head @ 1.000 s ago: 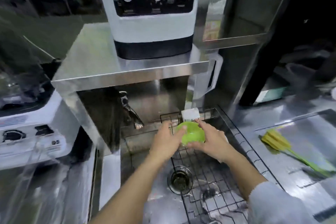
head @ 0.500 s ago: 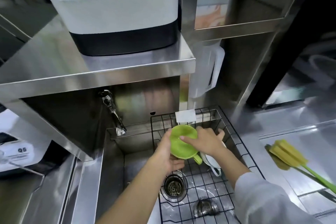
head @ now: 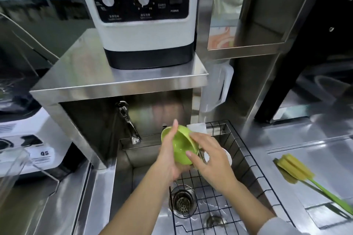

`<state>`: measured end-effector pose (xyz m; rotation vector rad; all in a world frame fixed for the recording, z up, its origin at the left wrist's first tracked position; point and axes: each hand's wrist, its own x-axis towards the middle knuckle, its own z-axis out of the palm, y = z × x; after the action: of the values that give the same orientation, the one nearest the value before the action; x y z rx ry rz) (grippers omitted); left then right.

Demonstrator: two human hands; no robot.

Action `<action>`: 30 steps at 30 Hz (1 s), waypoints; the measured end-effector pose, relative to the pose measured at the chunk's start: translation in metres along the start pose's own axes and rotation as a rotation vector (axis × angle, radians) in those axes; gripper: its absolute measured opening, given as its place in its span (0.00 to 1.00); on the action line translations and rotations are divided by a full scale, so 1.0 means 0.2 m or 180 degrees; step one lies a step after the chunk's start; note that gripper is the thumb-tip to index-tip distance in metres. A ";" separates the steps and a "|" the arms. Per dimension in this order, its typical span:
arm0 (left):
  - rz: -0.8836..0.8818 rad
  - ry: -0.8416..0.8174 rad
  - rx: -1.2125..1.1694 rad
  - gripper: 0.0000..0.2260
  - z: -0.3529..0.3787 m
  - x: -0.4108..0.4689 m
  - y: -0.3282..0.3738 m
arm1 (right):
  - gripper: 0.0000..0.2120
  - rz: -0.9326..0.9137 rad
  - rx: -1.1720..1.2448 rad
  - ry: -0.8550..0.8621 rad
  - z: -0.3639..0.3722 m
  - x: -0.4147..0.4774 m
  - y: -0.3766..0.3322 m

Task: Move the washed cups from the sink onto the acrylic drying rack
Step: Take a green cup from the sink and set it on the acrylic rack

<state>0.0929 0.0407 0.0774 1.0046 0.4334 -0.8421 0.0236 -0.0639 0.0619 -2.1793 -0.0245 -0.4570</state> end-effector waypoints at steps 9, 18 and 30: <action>0.1140 -0.0668 -0.0712 0.25 -0.48 -0.56 0.24 | 0.32 -0.0059 0.0632 -0.0586 0.28 0.01 -0.63; 0.1569 -0.1186 -0.1154 0.33 -0.73 -0.96 0.39 | 0.53 -0.0467 0.0986 -0.1056 0.46 0.04 -1.03; 0.3353 0.1481 0.0626 0.10 -1.49 -1.67 0.69 | 0.49 -0.1287 0.0871 -0.1674 1.10 -0.10 -1.67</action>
<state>0.0098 0.4746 0.2317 1.4049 0.1522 0.3119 0.0147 0.3135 0.1936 -1.9619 -0.7797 -0.0787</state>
